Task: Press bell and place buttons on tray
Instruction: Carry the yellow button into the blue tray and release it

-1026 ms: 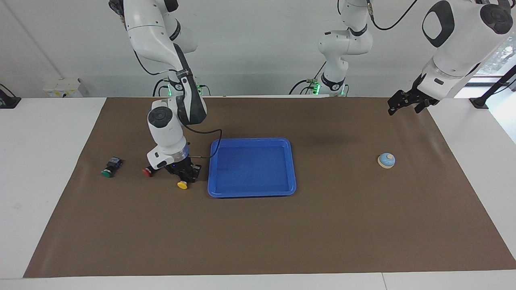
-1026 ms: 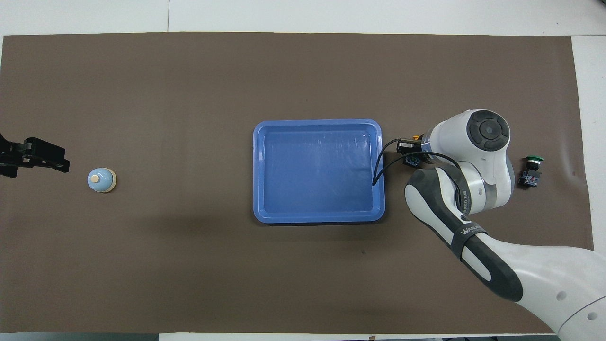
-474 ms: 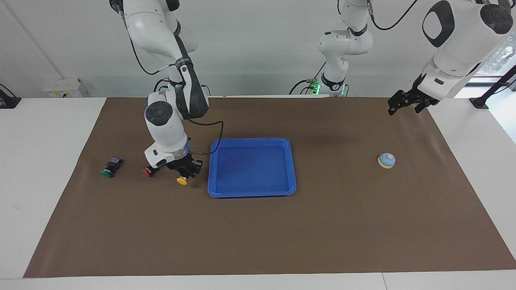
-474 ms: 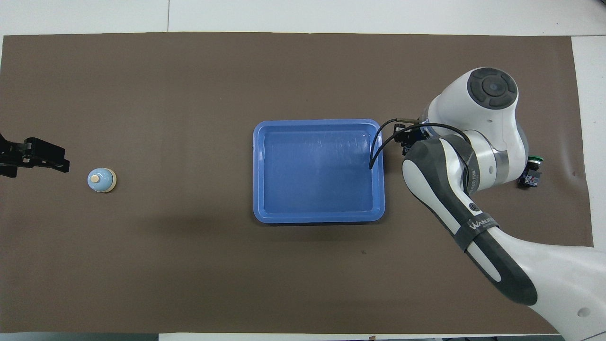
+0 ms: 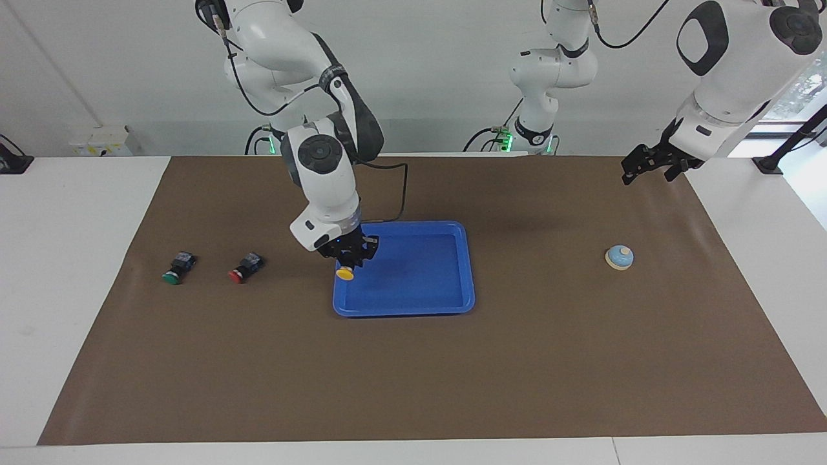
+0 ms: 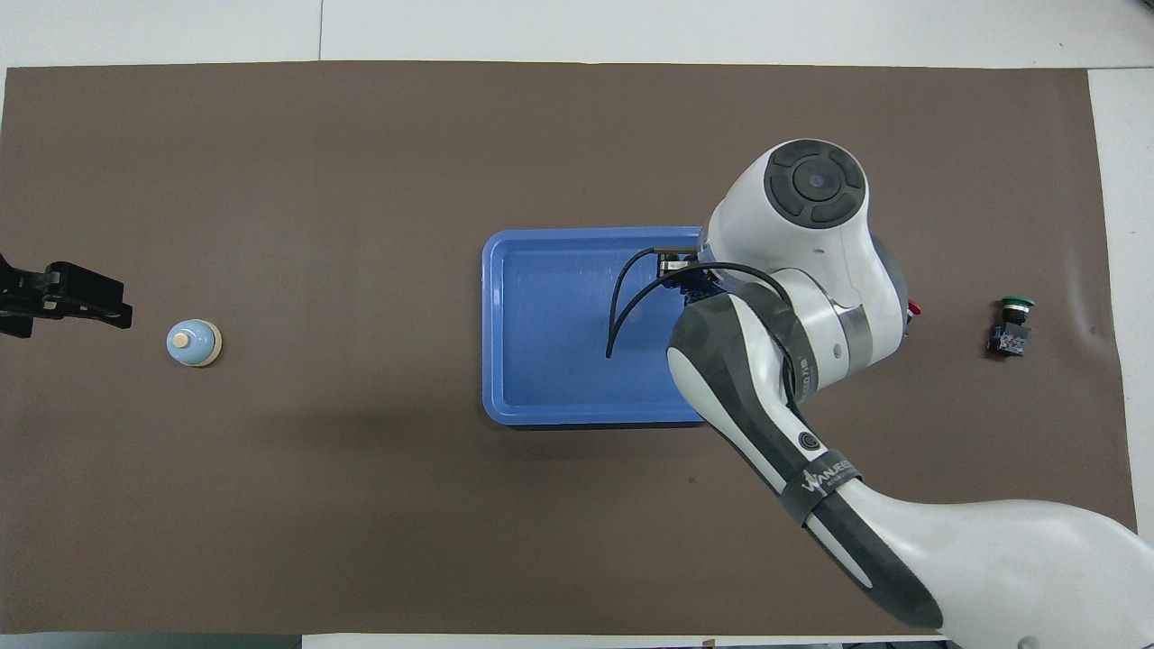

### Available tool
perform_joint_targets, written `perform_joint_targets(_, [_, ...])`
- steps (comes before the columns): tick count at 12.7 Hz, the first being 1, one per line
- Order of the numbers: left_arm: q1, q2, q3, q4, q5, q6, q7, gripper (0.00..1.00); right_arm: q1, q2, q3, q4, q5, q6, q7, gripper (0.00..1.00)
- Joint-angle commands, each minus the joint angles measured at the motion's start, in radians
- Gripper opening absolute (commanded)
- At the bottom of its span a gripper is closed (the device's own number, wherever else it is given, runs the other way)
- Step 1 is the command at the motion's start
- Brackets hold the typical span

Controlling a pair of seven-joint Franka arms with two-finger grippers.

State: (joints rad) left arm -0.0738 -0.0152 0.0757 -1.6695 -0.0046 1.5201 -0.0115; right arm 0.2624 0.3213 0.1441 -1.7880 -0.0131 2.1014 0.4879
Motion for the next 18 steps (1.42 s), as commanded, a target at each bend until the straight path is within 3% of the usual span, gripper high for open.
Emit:
perform_joint_targets(1, [-0.006,-0.006,0.007,-0.004,0.006,0.009,0.001,1.0,0.021,-0.01,-0.001,-0.101,0.019,0.106,0.009,0.0])
perform_joint_targets(8, [-0.006,-0.005,0.007,-0.004,0.006,0.009,0.001,1.0,0.041,-0.01,-0.001,-0.234,0.021,0.264,0.113,0.0])
perform_joint_targets(9, [-0.006,-0.005,0.007,-0.004,0.006,0.009,0.001,1.0,0.041,-0.01,-0.001,-0.234,0.019,0.261,0.135,0.78])
perform_joint_targets(10, [-0.006,-0.005,0.007,-0.004,0.006,0.009,0.001,1.0,0.041,-0.01,-0.001,-0.223,0.019,0.252,0.141,1.0])
perform_joint_targets(12, [-0.006,-0.005,0.007,-0.004,0.006,0.009,0.001,1.0,0.037,-0.03,-0.001,-0.211,0.021,0.211,0.141,1.0])
perform_joint_targets(16, [-0.006,-0.005,0.007,-0.004,0.006,0.009,-0.001,1.0,-0.018,-0.068,-0.003,-0.033,0.019,-0.036,0.12,1.0])
perform_joint_targets(18, [-0.006,-0.006,0.007,-0.004,0.006,0.009,0.001,1.0,-0.089,-0.106,-0.008,-0.036,0.018,-0.092,0.008,1.0])
